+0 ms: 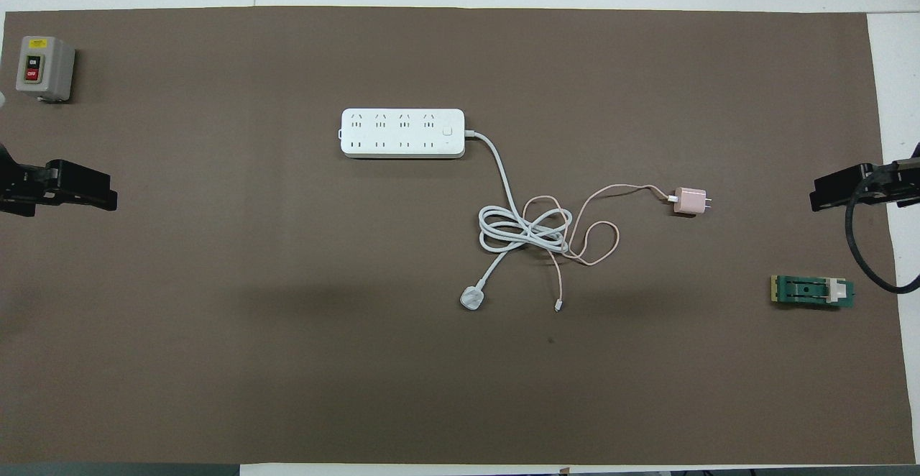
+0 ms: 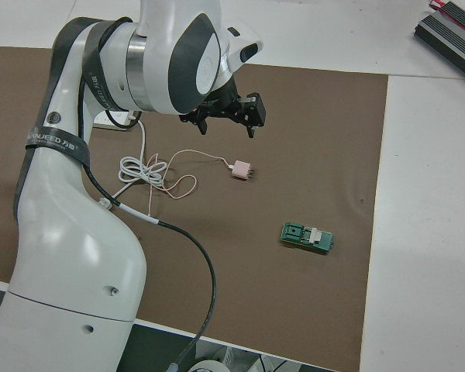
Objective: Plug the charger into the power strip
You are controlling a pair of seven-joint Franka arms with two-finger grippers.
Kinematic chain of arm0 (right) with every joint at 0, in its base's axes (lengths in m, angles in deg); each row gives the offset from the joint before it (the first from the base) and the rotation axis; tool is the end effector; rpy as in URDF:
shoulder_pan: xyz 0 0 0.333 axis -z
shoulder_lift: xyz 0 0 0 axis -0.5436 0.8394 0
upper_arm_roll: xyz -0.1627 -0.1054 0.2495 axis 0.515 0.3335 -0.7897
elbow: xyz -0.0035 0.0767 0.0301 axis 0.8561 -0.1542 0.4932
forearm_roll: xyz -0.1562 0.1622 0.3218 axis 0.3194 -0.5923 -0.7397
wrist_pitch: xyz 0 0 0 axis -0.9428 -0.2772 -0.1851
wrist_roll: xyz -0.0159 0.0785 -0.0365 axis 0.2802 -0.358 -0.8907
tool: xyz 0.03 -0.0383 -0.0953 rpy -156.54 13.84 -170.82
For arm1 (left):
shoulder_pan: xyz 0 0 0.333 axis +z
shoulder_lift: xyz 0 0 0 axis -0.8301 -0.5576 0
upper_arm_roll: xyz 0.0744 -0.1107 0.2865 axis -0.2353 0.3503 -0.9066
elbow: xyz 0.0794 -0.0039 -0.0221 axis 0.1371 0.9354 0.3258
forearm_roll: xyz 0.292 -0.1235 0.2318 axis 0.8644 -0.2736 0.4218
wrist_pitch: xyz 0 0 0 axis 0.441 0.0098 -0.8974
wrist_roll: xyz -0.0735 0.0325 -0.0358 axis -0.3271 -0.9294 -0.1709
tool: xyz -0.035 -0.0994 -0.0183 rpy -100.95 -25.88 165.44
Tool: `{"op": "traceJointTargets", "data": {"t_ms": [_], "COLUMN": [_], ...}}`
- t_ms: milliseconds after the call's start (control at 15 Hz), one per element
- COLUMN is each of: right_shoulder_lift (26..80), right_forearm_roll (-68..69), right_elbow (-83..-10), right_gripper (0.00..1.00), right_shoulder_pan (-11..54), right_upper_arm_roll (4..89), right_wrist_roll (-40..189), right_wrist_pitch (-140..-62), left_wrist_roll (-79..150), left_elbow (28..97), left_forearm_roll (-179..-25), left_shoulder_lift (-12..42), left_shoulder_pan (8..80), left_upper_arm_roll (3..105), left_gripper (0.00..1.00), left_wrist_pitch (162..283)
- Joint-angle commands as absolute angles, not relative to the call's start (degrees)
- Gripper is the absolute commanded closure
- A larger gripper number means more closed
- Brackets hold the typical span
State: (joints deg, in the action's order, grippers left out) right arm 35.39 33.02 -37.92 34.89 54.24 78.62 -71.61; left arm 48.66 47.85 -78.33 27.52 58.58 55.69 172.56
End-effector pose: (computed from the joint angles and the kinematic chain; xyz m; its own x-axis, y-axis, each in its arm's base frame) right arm 0.5346 -0.0290 0.6080 0.9970 0.0155 -0.0756 0.0176 -0.9995 0.0272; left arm 0.5350 -0.0283 0.6065 0.9975 -0.0116 -0.0703 -0.0106 -0.9998 0.0145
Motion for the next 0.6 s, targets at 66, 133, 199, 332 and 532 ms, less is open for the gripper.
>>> {"op": "traceJointTargets", "data": {"t_ms": [66, 133, 199, 332, 532], "right_shoulder_lift": [35.4, 35.4, 35.3, 35.2, 35.2], "right_forearm_roll": [34.0, 33.9, 33.9, 33.8, 32.3], "right_elbow": [-37.3, -37.3, -37.3, -37.4, -38.0], "right_gripper": [0.0, 0.0, 0.0, 0.0, 0.0], "right_shoulder_pan": [35.9, 35.9, 35.9, 35.8, 36.0], "right_upper_arm_roll": [53.5, 53.5, 53.5, 53.5, 53.6], "right_wrist_roll": [79.4, 79.2, 79.1, 79.4, 84.0], "right_wrist_pitch": [-71.1, -71.1, -70.7, -70.7, -70.9], "left_wrist_roll": [49.5, 49.5, 49.5, 49.5, 49.5], "left_elbow": [48.2, 48.2, 48.2, 48.2, 48.2], "left_forearm_roll": [-78.9, -78.9, -78.9, -78.9, -78.9], "left_shoulder_lift": [27.9, 27.9, 27.9, 27.9, 27.8], "left_shoulder_pan": [58.6, 58.6, 58.5, 58.5, 58.6], "left_upper_arm_roll": [55.4, 55.4, 55.4, 55.4, 55.4], "left_gripper": [0.0, 0.0, 0.0, 0.0, 0.0], "left_wrist_pitch": [172.7, 172.7, 172.7, 172.7, 172.7]}}
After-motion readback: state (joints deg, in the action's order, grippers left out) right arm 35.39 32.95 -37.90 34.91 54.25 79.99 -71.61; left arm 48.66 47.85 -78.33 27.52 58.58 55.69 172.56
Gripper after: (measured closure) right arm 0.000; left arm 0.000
